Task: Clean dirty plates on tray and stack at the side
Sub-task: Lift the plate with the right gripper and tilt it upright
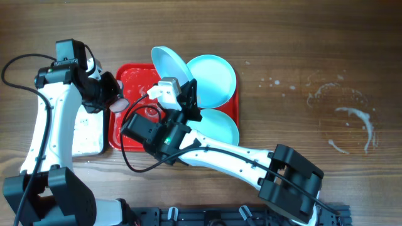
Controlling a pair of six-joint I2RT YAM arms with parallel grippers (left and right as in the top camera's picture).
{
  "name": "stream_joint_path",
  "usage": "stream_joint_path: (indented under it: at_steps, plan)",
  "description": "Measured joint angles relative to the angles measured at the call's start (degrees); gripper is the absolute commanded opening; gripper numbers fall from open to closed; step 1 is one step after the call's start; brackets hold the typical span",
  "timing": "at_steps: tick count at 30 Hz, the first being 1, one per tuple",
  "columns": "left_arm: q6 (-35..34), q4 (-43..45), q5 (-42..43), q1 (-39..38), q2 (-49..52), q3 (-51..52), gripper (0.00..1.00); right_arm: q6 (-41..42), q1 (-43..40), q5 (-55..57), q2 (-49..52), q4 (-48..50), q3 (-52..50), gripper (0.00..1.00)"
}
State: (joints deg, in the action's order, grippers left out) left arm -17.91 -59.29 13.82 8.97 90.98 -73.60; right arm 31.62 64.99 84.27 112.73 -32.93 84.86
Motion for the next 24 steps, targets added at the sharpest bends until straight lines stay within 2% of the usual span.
stream_joint_path:
  at_steps: [14, 24]
  plan:
    - [-0.2, 0.0, 0.3, 0.0, 0.1, 0.0, 0.04, 0.0, 0.0, -0.2, 0.0, 0.4, 0.0, 0.04]
    - [-0.4, 1.6, 0.7, -4.2, 0.1, 0.1, 0.04, 0.0, 0.0, -2.2, 0.0, 0.5, 0.0, 0.04]
